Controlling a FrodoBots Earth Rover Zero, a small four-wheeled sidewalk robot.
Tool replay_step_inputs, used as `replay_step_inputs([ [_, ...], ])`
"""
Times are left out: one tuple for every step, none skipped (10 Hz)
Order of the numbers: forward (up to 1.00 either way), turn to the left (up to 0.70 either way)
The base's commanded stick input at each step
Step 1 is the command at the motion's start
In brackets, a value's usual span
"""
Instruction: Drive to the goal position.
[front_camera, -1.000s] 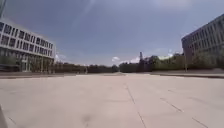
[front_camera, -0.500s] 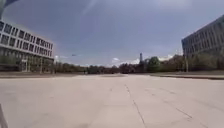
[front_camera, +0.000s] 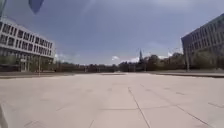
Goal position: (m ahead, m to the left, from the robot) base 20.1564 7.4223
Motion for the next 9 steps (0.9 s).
replay_step_inputs([
  [0.50, 0.01],
  [0.50, 0.01],
  [0.50, 0.01],
  [0.50, 0.01],
  [0.50, 0.01],
  [0.50, 0.01],
  [0.50, 0.01],
  [0.50, 0.01],
  [0.50, 0.01],
])
